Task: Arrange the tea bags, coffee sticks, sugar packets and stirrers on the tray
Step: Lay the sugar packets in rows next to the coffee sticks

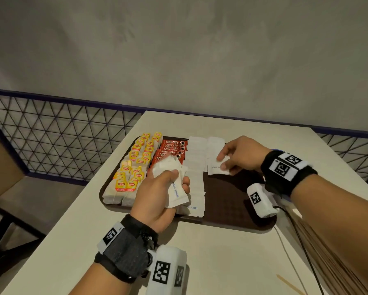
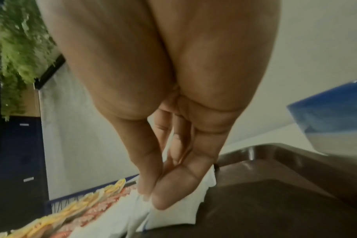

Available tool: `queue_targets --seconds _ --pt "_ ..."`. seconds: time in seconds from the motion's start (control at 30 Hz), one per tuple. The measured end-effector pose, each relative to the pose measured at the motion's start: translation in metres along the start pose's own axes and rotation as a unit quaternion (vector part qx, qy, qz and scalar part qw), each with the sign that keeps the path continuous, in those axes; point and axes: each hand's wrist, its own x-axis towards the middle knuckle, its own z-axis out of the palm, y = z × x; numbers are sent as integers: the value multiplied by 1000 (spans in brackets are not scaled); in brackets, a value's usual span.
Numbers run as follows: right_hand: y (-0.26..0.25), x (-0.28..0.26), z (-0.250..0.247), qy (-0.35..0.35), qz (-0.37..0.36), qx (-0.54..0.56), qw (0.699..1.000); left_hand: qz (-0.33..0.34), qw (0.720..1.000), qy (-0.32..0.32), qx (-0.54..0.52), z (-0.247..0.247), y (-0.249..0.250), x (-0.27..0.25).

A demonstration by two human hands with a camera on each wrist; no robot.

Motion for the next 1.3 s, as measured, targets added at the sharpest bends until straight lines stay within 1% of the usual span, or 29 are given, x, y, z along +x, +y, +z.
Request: queue_targets --seconds 0.1,0.27,0.43,0.47,0.57,0.63,0.77,0.87,0.93,1.0,1.07,1.13,1.23,1.3 --pt "2 12 8 -12 15 -24 1000 -4 1000 2 6 0 -1 -1" --pt "-2 25 22 -16 46 -101 994 -13 1000 -4 12 -3 0 1" --pt "-4 32 25 6 54 -112 992 -8 1000 -9 12 -5 1 2" --pt "-4 32 26 4 57 -112 992 -8 1000 -11 11 -5 1 2" --pt "-2 31 26 -12 62 -156 986 -8 1000 -12 7 -6 0 3" --pt "0 30 25 -10 71 -153 986 -7 1000 -10 5 -5 1 2" --pt "-1 24 18 13 45 -155 987 -21 1000 -2 -9 -5 1 3" --pt "-12 11 10 34 29 -67 997 -45 998 -13 -39 -6 1 4" --pt "-24 -4 6 48 -5 -29 998 -56 997 -23 -57 -8 0 4" --pt "-37 -26 7 66 -53 19 996 -54 996 -32 -65 -8 -1 5" --pt "-50 -52 11 77 -94 83 989 -43 995 -42 -75 -6 -2 4" --pt "-59 -79 21 58 -120 125 983 -21 996 -53 -67 -4 -5 4" --pt "-60 -102 45 14 -127 124 984 29 997 -64 -15 -6 -7 6" --pt "-54 -105 58 10 -119 113 986 54 995 -80 -8 -8 -6 6"
